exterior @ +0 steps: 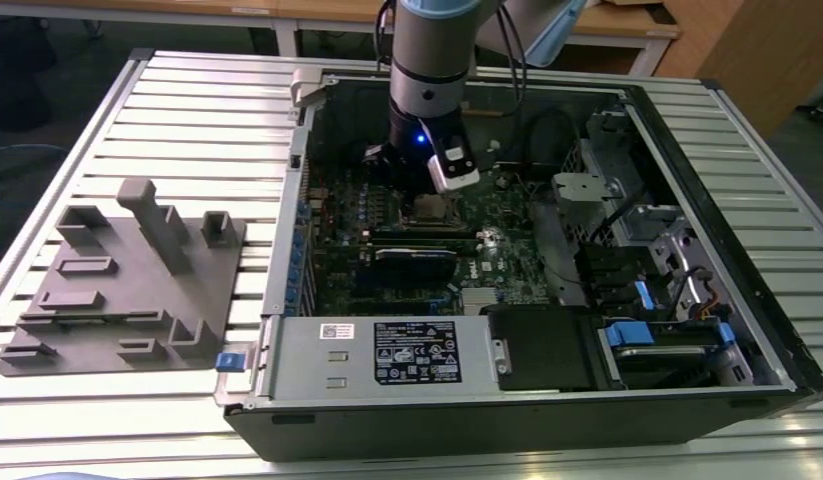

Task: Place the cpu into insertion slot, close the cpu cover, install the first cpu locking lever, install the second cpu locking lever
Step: 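Close the cpu cover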

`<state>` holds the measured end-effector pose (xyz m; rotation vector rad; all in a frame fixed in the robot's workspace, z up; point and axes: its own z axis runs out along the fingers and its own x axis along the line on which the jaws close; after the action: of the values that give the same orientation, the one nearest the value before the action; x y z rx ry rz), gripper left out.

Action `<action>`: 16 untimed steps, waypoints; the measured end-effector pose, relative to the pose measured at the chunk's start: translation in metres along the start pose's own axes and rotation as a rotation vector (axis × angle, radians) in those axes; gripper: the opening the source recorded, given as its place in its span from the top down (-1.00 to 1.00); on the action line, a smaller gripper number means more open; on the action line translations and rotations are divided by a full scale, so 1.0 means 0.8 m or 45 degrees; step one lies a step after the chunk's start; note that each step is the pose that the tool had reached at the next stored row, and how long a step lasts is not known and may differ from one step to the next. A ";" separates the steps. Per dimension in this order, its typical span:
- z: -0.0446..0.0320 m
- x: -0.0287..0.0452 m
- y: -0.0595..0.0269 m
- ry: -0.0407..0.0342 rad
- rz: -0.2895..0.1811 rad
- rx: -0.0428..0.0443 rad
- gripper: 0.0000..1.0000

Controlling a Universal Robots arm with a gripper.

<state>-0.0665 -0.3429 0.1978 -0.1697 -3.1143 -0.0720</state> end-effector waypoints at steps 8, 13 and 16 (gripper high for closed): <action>-0.0064 0.0002 0.000 -0.0001 0.000 0.000 0.79; -0.0095 0.0003 0.000 -0.0002 0.000 0.000 0.79; -0.0093 0.0012 0.000 -0.0003 0.000 0.000 0.79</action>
<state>-0.0673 -0.3429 0.2052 -0.1698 -3.1146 -0.0722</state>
